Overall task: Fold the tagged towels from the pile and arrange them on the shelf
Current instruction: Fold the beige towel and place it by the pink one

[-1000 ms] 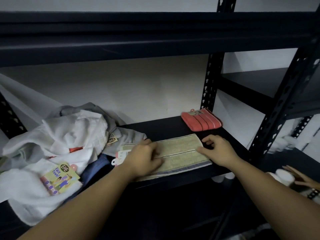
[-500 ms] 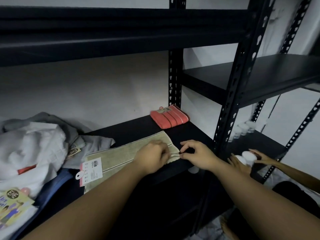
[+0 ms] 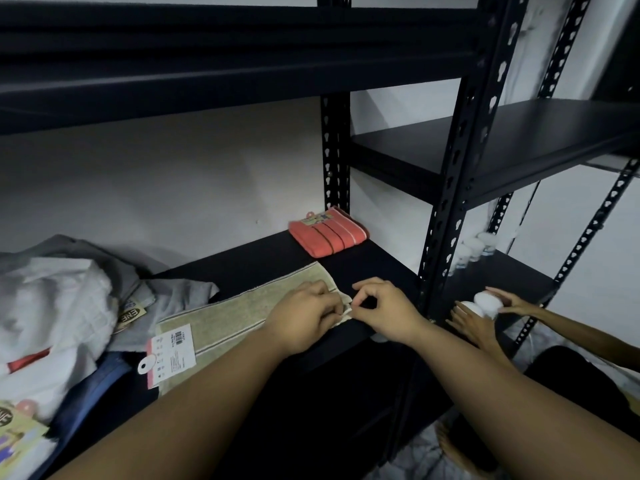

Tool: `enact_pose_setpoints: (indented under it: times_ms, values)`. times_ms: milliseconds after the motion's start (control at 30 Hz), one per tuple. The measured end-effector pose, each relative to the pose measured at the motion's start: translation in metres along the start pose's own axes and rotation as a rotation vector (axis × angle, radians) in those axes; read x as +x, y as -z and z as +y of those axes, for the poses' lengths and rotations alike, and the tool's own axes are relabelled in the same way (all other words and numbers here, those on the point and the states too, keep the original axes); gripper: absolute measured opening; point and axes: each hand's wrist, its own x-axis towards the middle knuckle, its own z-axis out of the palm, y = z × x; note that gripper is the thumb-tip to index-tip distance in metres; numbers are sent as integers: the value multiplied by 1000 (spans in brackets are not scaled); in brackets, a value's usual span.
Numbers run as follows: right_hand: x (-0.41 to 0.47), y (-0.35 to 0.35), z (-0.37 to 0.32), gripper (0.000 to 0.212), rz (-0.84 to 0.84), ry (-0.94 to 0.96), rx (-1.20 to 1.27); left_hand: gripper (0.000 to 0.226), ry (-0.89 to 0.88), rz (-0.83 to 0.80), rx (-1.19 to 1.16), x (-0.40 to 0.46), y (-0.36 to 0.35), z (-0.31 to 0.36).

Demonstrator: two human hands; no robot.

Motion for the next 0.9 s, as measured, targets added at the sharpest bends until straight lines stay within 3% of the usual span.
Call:
enact_pose_setpoints:
  times_ms: [233, 467, 600, 800, 900]
  values:
    - [-2, 4, 1, 8, -38, -9, 53, 14, 121, 93, -43, 7, -1, 1]
    - [1, 5, 5, 22, -54, -34, 115, 12, 79, 60, -193, 2, -9, 3]
    - [-1, 4, 6, 8, -47, 0, 66, 16, 96, 66, -252, 0, -8, 3]
    - [-1, 4, 7, 10, -39, 15, 72, 23, 226, 122, -526, -3, -2, 6]
    - [-1, 3, 6, 8, -32, 10, 54, 16, 208, 141, -441, -4, 0, 9]
